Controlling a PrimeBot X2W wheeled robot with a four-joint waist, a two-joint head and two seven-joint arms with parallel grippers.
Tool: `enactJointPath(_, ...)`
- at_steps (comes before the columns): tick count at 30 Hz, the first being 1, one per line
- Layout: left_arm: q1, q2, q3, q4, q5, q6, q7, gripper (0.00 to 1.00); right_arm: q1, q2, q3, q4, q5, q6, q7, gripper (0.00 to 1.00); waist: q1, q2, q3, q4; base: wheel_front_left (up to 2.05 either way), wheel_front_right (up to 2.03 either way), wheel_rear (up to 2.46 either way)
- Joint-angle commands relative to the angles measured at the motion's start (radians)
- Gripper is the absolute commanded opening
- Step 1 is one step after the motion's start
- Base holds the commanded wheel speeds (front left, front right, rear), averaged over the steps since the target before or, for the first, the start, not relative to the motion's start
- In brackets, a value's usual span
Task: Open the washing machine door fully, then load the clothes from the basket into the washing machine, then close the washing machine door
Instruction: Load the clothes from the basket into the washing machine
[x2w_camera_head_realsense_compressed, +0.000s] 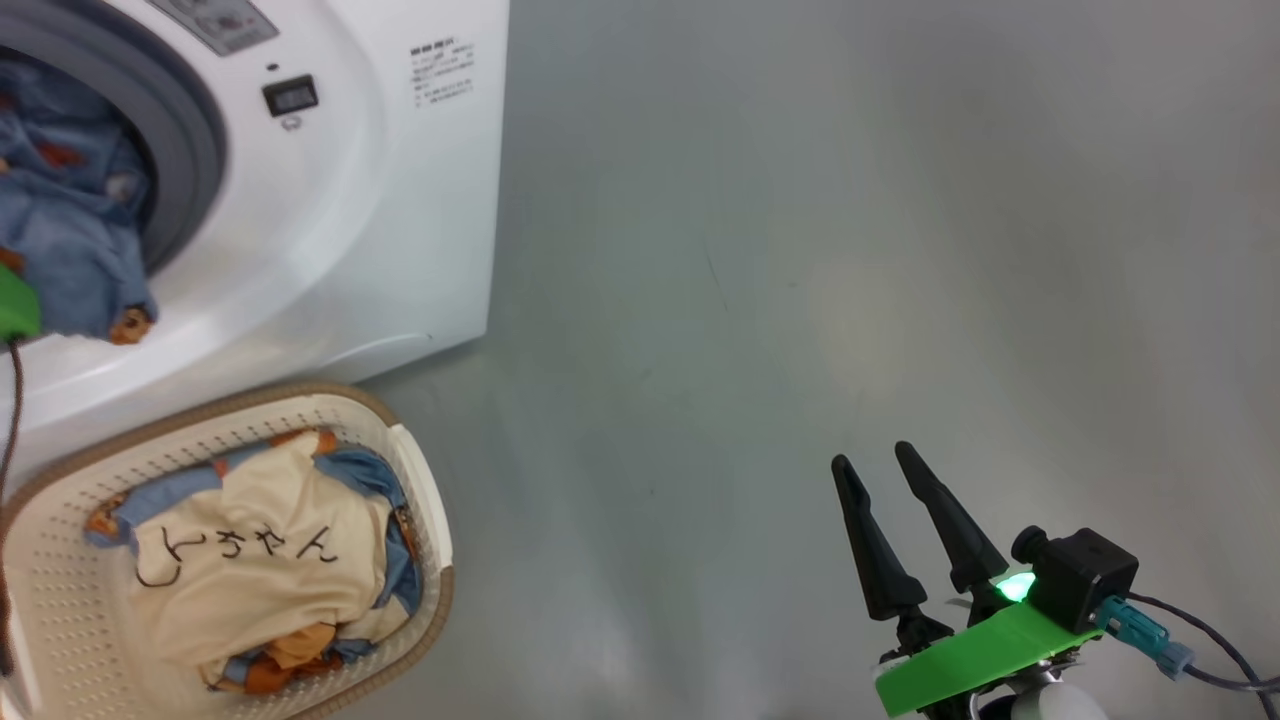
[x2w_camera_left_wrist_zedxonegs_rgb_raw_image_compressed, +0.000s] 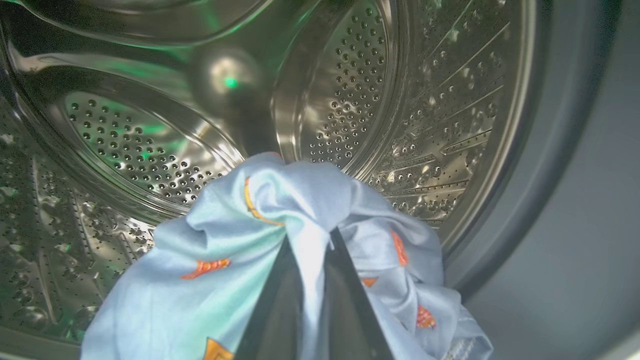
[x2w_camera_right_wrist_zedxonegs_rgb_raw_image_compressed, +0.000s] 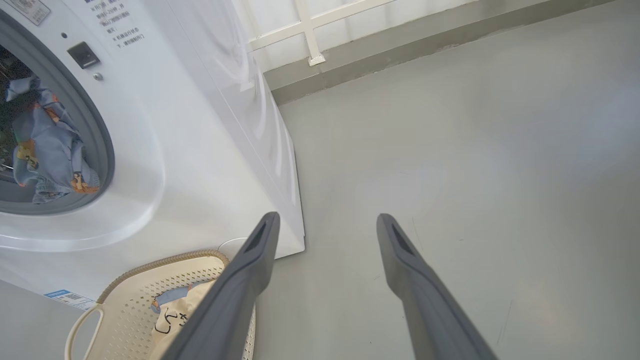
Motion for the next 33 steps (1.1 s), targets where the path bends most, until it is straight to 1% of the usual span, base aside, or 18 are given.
enactJointPath(1, -0.040, 0.060, 0.018, -0.008, 0.009, 0.011, -0.007, 0.00, -0.016, -0.004, 0.030, -0.026, 0.002, 0.002, -0.012, 1.00, 0.0000, 0.0000, 0.047, -0.021, 0.00, 0.00, 0.00)
enactJointPath(4, -0.097, 0.071, 0.016, 0.031, 0.014, 0.021, -0.009, 0.00, -0.029, -0.004, 0.039, -0.027, 0.001, 0.002, -0.012, 1.00, 0.0000, 0.0000, 0.081, -0.025, 0.00, 0.00, 0.00)
enactJointPath(9, -0.192, 0.094, 0.002, 0.095, 0.029, 0.023, -0.011, 0.00, -0.043, -0.004, 0.044, -0.026, -0.002, 0.002, -0.012, 1.00, 0.0000, 0.0000, 0.129, -0.022, 0.00, 0.00, 0.00)
enactJointPath(11, -0.232, 0.098, -0.001, 0.115, 0.032, 0.030, -0.011, 0.00, -0.047, -0.004, 0.044, -0.025, -0.003, 0.002, -0.012, 1.00, 0.0000, 0.0000, 0.143, -0.017, 0.00, 0.00, 0.00)
enactJointPath(17, -0.329, 0.111, 0.000, 0.129, 0.043, 0.058, -0.012, 0.00, -0.052, -0.004, 0.051, -0.026, -0.013, 0.002, -0.012, 1.00, 0.0000, 0.0000, 0.177, -0.002, 0.00, 0.00, 0.00)
enactJointPath(26, -0.422, 0.123, -0.027, 0.135, 0.072, 0.068, -0.012, 0.00, -0.047, -0.004, 0.040, -0.030, -0.042, 0.002, -0.012, 1.00, 0.0000, 0.0000, 0.217, 0.019, 0.00, 0.00, 0.00)
enactJointPath(33, -0.486, 0.127, -0.035, 0.150, 0.078, 0.075, -0.012, 0.00, -0.047, -0.004, 0.041, -0.040, -0.057, 0.002, -0.012, 1.00, 0.0000, 0.0000, 0.253, 0.021, 0.00, 0.00, 0.00)
